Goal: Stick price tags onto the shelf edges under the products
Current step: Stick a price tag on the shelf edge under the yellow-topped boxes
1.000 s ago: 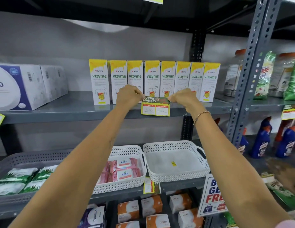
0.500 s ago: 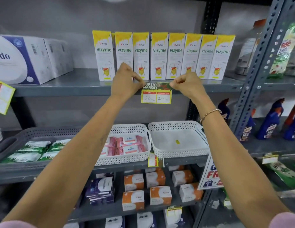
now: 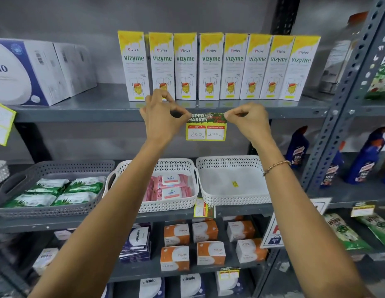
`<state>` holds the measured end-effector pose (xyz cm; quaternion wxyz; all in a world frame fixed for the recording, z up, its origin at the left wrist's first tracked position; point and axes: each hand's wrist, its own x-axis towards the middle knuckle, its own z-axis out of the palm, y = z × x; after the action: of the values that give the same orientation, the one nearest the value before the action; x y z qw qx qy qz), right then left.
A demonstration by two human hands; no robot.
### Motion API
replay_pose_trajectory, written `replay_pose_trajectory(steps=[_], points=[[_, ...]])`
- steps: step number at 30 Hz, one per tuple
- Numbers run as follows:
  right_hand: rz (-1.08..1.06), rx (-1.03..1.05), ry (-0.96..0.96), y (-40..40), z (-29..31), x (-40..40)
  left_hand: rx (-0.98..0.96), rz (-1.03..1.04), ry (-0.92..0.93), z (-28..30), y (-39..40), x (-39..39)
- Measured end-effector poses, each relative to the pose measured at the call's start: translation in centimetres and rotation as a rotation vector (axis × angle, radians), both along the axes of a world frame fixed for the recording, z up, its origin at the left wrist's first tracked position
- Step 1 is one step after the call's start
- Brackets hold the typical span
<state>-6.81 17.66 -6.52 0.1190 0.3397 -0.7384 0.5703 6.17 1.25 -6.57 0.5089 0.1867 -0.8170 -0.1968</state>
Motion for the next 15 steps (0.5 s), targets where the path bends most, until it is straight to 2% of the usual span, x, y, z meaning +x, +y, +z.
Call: replay_pose_trajectory(steps=[8, 15], points=[[-0.015, -0.079, 0.052, -0.5, 0.1, -0.9, 0.014, 0.023, 0.027, 0.1, 0.0, -0.6], [-0.030, -0.060, 0.100, -0.8, 0.2, -1.2, 0.007, 0.072, 0.001, 0.8, 0.0, -1.0]])
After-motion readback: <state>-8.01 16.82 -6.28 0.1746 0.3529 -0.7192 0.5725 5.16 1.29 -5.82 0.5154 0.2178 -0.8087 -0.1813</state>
